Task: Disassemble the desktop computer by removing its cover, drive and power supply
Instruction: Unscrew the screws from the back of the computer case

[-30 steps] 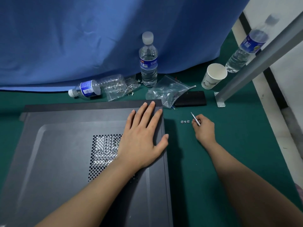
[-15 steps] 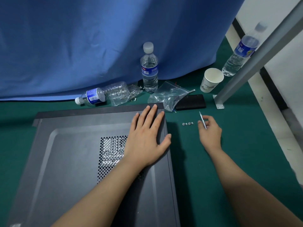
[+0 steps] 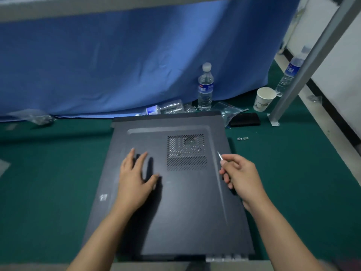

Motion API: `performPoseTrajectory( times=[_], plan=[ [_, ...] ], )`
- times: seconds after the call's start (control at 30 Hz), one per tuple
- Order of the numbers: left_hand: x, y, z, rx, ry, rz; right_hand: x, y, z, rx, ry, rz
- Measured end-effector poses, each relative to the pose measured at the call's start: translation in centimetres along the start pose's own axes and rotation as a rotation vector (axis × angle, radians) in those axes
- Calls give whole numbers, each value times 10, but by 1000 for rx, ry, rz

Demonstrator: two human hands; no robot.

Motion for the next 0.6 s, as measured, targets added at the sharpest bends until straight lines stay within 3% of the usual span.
performPoseTrajectory(
  times=[0.17,0.27,0.37,0.6],
  plan=[
    [-42,100,-87,-273,-47,-135,35,-4,-77,-76,59,-31],
    [-42,137,-130,-420,-71,-459,61,-16,-117,-78,124,-30],
    [-36,149,-143,-419,-34,-695,94,-36,-154,-55,222,-27],
    [-32,157,-142,-421,33,-832,156,-84,-219,18,400,-143]
  ],
)
Point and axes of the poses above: each hand's wrist, its own z-axis towards the middle knuckle, its own x-axis out of the palm, y = z × x, the point moved 10 cm from there along z, towards the middle knuckle, and after that the axes turned 2 degrees about -x, right-handed, at the moved point
